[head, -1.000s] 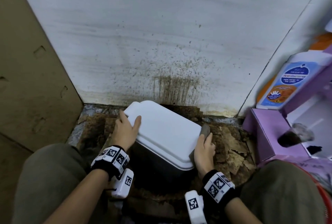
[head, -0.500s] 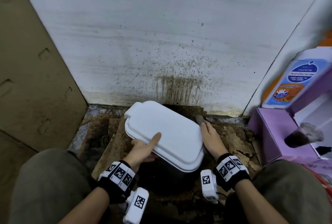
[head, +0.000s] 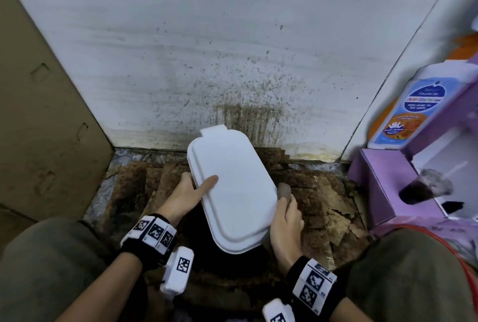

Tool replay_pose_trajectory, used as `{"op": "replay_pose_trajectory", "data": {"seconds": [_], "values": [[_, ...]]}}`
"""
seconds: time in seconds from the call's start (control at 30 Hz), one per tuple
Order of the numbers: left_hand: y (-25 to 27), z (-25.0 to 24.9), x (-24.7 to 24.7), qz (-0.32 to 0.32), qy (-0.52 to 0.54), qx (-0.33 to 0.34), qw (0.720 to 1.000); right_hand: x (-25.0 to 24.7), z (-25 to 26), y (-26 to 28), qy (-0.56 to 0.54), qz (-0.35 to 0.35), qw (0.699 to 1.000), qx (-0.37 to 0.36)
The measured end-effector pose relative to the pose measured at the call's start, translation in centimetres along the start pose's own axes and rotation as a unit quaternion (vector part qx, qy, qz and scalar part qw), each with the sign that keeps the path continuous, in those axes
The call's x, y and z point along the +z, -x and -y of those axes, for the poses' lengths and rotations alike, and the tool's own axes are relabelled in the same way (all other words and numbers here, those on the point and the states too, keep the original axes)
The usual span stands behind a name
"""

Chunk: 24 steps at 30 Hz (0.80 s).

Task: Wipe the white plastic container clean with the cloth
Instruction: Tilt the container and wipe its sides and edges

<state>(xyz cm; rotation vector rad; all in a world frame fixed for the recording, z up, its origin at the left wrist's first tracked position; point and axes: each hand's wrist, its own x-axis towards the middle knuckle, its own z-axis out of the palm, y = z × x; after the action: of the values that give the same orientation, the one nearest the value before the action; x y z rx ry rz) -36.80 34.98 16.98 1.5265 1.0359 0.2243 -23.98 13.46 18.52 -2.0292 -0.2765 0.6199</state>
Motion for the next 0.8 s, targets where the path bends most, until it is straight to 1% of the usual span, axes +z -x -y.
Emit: {"op": "replay_pose_trajectory", "data": {"seconds": [0.13,0.23,0.33,0.43,0.57,0.67,0.8], "values": [[-0.5,0.3,-0.2,0.004,0.009,-0.01,1.0,1.6,-0.1,1.2,0.0,0.008,1.0,0.0],[-0.2,0.3,0.2,-0.005,0.008,-0.007,1.0,1.6,0.5,0.4,0.02,0.017,1.0,0.0],[0.9,-0.2,1.2,-0.008,0.001,0.003,1.0,1.2,1.2,-1.0,0.047,0.06,0.997,0.013],[1.6,0.0,2.1,-0.023,-0.029,0.007,0.999,0.9,1.9,-2.7,0.068,0.097,0.993,-0.016],[3.2,1.3,3.6,-0.046,-0.089,0.008,0.995,-0.1,3.6,-4.2,0.049,0.148,0.987,-0.037],[3.7,1.6,4.0,-0.054,-0.077,0.0,0.996,-0.3,4.2,-4.5,0.027,0.159,0.985,-0.057],[4.0,1.3,3.9,-0.062,-0.063,0.014,0.996,0.3,3.6,-4.8,0.027,0.137,0.986,-0.087]]}}
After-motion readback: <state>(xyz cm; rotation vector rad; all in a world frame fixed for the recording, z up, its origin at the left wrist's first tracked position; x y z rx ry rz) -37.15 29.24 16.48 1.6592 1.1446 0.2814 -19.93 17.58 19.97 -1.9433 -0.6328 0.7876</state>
